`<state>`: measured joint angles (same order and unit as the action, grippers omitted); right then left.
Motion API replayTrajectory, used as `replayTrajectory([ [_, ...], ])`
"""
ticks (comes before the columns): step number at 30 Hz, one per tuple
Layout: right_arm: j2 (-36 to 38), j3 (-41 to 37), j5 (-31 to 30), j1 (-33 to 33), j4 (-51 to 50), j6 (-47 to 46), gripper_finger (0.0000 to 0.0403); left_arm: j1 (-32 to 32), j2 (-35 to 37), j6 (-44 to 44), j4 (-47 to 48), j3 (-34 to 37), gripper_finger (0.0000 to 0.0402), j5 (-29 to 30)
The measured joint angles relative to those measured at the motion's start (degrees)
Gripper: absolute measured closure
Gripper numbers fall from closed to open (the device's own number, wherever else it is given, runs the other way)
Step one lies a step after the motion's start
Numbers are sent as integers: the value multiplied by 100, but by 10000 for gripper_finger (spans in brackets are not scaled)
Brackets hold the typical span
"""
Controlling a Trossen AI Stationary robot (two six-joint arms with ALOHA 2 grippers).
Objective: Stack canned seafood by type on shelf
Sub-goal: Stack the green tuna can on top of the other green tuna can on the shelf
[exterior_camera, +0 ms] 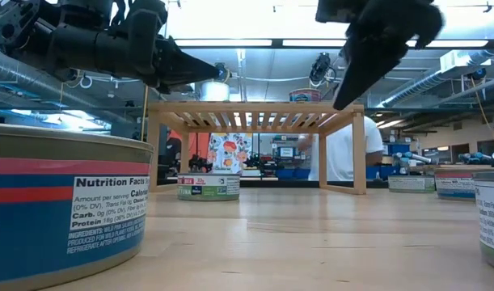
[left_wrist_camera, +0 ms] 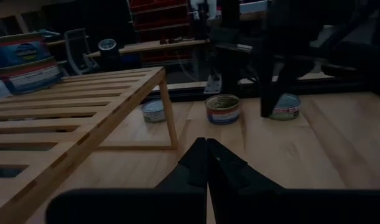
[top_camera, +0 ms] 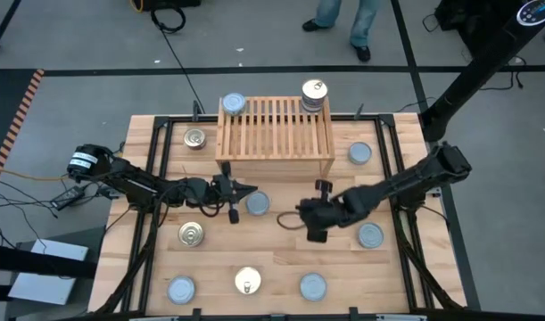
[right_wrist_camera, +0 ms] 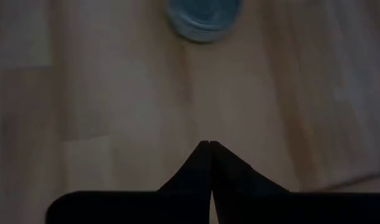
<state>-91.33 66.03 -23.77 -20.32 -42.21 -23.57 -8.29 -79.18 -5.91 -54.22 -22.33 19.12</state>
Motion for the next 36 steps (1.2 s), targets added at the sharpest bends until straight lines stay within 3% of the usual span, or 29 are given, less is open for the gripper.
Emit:
replayTrajectory([
  [10,2,-654,830,-817,754,-842,395,0,0,2,-2,0,396,-690],
  [16,-44,-1424,1386,-837,2258,-1812,388,0,0,0,-4,0,396,-877],
  [21,-46,-1645,1950,-663,3357,-1325,373,0,0,-7,-17,0,396,-702],
  [24,-44,-1645,1891,-664,3382,-857,382,-2,0,-116,11,0,396,-716],
  [29,-39,-1645,1663,-658,3060,-595,395,-23,0,319,350,0,396,-1212],
  [36,-39,-1645,1430,-731,2804,-643,395,-277,2,623,1621,-240,396,-1871],
])
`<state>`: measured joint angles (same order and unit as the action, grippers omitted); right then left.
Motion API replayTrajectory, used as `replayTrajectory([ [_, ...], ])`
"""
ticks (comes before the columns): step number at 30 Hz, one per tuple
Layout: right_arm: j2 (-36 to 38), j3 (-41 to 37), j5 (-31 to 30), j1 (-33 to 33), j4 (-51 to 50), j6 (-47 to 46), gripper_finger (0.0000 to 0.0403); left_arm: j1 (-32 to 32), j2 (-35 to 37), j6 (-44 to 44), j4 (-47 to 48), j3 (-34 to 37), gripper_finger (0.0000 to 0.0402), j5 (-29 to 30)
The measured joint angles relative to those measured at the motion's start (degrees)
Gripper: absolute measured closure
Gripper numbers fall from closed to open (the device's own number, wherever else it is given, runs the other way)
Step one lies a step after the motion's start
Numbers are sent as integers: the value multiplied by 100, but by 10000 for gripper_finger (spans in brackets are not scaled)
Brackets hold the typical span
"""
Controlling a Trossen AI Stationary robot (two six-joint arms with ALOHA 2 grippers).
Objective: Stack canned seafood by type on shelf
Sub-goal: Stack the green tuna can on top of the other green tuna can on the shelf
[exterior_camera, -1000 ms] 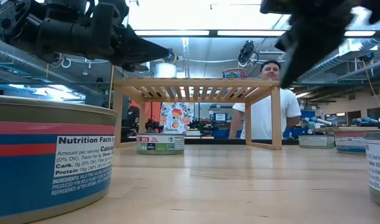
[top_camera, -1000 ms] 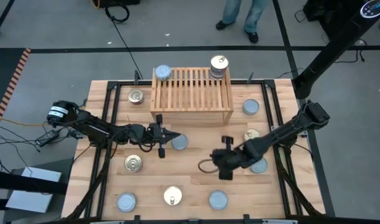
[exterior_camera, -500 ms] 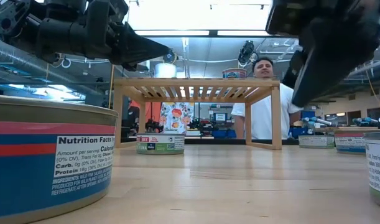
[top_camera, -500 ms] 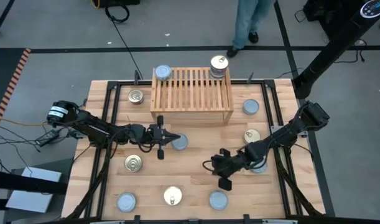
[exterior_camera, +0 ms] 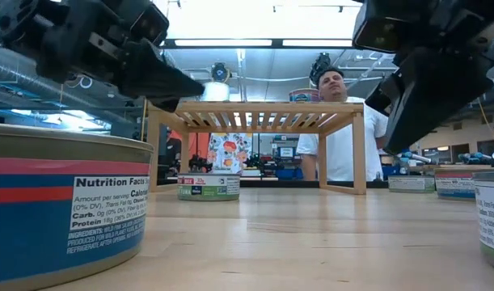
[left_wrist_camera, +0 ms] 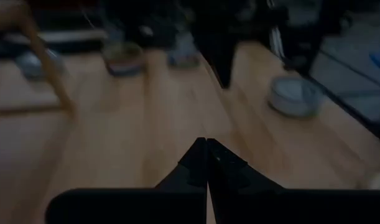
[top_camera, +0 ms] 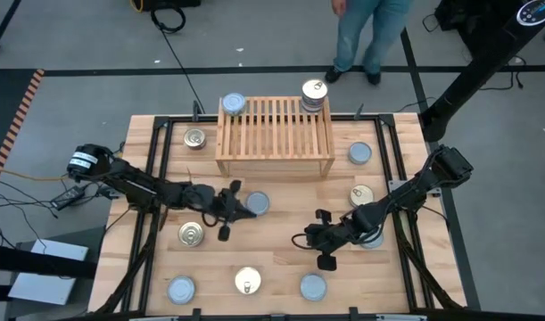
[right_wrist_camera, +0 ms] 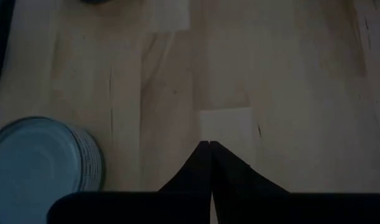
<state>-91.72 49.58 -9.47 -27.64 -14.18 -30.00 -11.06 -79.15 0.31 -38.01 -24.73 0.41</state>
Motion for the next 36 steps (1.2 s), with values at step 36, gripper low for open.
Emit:
replayTrajectory([
  [36,7,0,-1038,-225,-6,170,391,-3072,0,3487,7392,-2691,396,-214],
])
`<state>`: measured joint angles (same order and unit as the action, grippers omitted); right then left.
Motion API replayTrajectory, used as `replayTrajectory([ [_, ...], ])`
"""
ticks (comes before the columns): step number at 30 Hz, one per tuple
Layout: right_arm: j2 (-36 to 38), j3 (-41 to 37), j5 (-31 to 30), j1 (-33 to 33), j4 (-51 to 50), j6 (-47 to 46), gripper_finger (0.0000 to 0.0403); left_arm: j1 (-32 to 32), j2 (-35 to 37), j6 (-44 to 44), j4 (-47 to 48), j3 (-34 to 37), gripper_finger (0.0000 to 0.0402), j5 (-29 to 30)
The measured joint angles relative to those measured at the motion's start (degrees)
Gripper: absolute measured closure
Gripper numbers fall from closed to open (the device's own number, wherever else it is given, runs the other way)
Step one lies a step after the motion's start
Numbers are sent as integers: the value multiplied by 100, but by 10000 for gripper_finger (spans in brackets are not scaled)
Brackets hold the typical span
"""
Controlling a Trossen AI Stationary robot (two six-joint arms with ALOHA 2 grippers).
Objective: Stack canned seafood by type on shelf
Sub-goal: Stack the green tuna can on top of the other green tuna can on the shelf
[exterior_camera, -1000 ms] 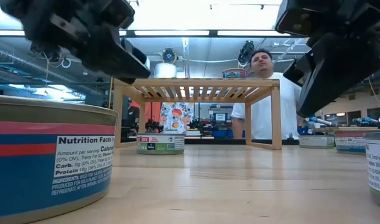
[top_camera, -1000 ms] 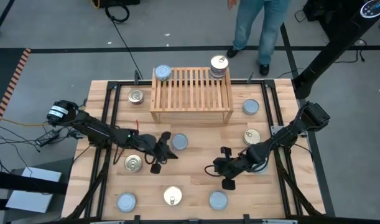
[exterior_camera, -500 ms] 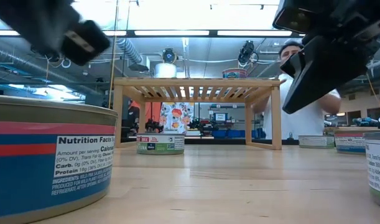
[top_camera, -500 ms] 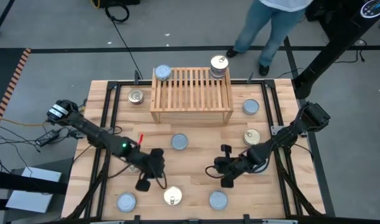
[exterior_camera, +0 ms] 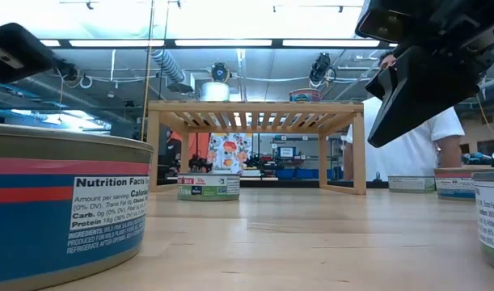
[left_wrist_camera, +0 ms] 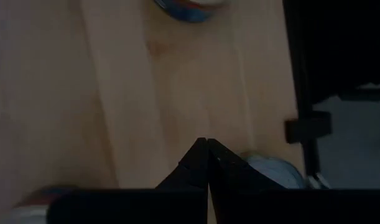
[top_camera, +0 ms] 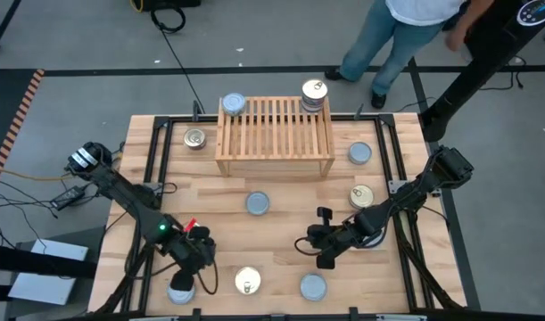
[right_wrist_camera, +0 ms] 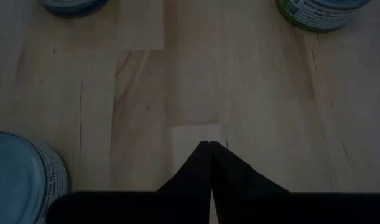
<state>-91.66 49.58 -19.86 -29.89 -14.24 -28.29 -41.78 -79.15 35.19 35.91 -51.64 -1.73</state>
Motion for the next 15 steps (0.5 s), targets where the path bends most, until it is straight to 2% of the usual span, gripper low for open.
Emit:
replayTrajectory([
  [5,0,0,-2,0,3,-1,392,9,0,19,-16,-2,390,323],
  [11,0,0,-4,0,4,-2,388,466,0,-29,-20,-1,384,1799],
  [15,1,2,-7,0,6,-2,392,1059,0,-495,-484,148,392,2347],
])
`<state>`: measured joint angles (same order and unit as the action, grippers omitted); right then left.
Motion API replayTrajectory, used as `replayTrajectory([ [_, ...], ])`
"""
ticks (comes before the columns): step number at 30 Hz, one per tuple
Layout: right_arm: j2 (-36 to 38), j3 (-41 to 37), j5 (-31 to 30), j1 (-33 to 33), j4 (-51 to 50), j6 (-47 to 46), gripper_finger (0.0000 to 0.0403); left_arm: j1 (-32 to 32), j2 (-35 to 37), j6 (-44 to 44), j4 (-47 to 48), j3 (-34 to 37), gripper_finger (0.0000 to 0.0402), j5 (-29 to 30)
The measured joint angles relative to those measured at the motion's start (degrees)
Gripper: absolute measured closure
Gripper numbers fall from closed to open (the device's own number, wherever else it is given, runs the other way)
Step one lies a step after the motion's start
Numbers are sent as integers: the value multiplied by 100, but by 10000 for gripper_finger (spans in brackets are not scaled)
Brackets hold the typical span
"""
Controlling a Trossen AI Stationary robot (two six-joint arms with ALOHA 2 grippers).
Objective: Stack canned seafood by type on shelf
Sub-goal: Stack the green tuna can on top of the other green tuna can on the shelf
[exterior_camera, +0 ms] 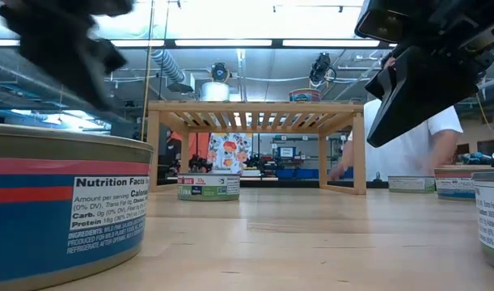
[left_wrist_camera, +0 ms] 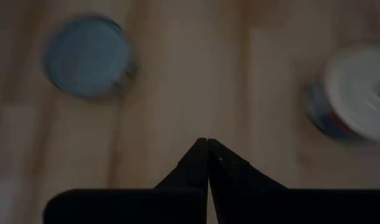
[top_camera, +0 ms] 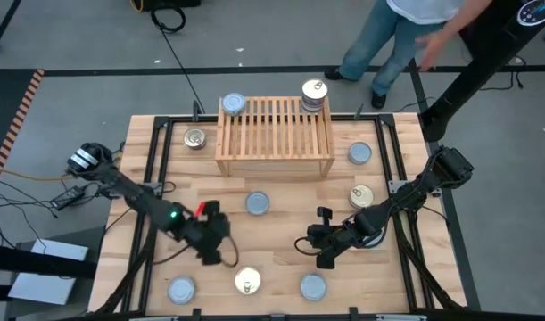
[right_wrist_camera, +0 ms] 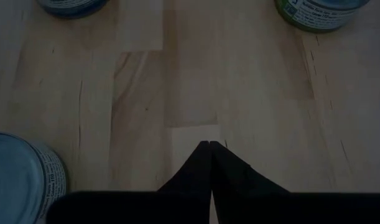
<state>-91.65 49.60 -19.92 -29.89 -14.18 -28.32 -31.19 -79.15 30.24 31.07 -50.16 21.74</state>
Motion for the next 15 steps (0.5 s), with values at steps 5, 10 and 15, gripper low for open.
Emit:
replayTrajectory([
  [5,1,0,-7,0,1,0,390,645,-2,-1119,-1107,186,397,7],
  [10,-1,0,-14,0,2,24,389,982,-34,-2371,-1579,235,392,11],
  [15,-1,-175,-59,0,310,131,393,1303,-350,-2705,-1717,239,388,27],
])
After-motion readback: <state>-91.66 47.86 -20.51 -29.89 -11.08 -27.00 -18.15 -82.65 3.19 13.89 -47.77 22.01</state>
